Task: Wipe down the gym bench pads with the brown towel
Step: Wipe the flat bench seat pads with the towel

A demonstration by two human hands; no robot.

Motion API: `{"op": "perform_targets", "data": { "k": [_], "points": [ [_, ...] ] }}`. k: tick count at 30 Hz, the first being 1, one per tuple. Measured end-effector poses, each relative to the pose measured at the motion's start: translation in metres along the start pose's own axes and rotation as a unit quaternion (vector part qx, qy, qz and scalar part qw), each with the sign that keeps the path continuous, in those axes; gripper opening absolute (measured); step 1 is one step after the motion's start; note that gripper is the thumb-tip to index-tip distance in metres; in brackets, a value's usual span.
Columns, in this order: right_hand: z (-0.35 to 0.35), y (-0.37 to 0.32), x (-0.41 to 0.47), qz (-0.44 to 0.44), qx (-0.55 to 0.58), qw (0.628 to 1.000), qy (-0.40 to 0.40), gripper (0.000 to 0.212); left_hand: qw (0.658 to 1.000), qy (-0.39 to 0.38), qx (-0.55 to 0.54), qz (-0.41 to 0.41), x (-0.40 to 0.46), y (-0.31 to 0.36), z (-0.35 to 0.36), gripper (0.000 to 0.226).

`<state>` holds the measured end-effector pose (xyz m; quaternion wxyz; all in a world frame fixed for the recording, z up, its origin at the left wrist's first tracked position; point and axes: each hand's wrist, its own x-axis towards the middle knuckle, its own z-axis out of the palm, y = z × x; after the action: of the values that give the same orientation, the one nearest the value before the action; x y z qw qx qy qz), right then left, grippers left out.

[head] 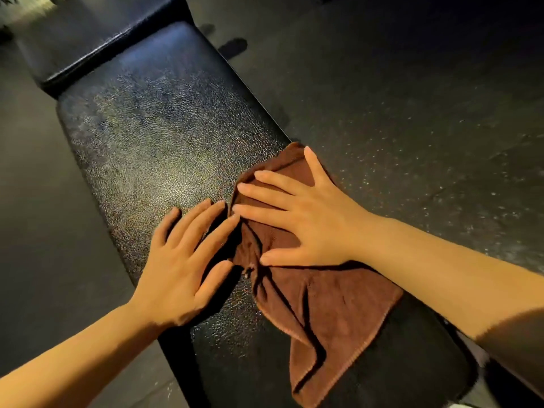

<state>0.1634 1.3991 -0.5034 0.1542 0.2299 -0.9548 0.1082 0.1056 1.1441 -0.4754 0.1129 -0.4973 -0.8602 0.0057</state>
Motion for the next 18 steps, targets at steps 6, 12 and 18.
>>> {"op": "perform_targets", "data": {
  "k": [6,12,18],
  "points": [
    [0.003,-0.007,-0.018,0.018,0.0,1.0,0.026,0.069,1.0,-0.001,0.015,0.001,-0.001,0.002,0.001,0.057],
    [0.001,-0.022,-0.08,0.032,0.022,0.999,0.005,0.068,0.999,0.007,0.034,0.023,0.002,0.001,-0.001,0.058],
    [-0.003,-0.047,-0.143,0.013,0.016,0.999,-0.037,0.07,0.999,0.008,0.03,0.021,0.001,0.002,0.001,0.058]
  ]
}}
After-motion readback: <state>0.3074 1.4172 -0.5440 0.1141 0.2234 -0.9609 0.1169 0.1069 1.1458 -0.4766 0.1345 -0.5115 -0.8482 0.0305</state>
